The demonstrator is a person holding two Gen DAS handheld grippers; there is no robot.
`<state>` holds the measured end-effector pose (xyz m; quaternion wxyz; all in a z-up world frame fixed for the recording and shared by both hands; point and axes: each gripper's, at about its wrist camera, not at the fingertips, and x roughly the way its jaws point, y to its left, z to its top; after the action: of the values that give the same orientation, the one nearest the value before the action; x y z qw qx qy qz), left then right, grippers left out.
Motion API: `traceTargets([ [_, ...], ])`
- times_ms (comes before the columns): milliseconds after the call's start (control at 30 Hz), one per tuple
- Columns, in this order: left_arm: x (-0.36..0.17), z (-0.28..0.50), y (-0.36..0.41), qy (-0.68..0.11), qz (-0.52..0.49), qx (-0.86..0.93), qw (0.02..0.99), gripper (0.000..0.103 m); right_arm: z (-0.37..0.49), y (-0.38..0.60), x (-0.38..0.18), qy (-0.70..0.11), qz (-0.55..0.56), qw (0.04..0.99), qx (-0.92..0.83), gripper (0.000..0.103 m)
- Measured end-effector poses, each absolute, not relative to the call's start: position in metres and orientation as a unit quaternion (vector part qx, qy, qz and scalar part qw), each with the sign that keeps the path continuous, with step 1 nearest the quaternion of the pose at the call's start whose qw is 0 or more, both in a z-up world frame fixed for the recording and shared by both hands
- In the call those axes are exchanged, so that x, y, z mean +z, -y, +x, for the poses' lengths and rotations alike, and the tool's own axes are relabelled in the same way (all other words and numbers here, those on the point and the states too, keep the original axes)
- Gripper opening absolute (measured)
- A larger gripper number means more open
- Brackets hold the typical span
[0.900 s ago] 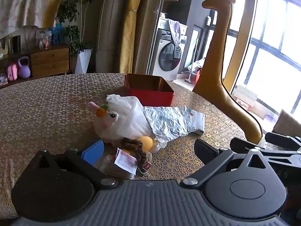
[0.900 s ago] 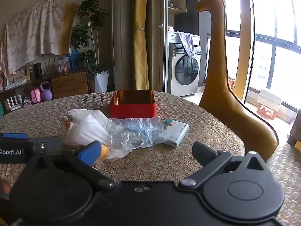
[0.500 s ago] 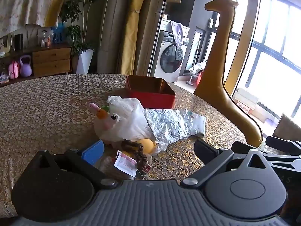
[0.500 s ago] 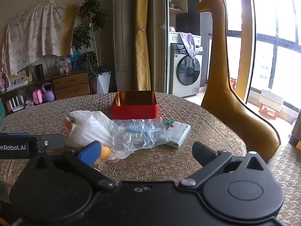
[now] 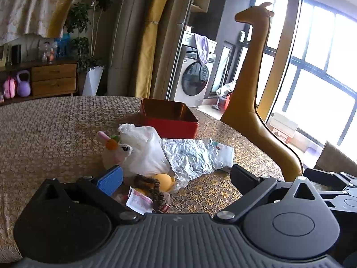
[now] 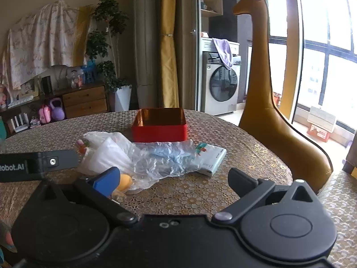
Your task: Organize soft objects
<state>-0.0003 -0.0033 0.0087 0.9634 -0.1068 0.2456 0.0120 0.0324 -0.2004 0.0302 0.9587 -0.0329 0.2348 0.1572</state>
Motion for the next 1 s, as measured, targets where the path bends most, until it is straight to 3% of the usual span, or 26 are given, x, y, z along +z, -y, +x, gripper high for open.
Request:
traceTargets([
  [1000,0.011,-0.003,0.002,-0.259,-0.118,0.015,0.959,0.103,0.025,0.211,0.039,-0.210,-0.012,0.964,0.161,0.103],
])
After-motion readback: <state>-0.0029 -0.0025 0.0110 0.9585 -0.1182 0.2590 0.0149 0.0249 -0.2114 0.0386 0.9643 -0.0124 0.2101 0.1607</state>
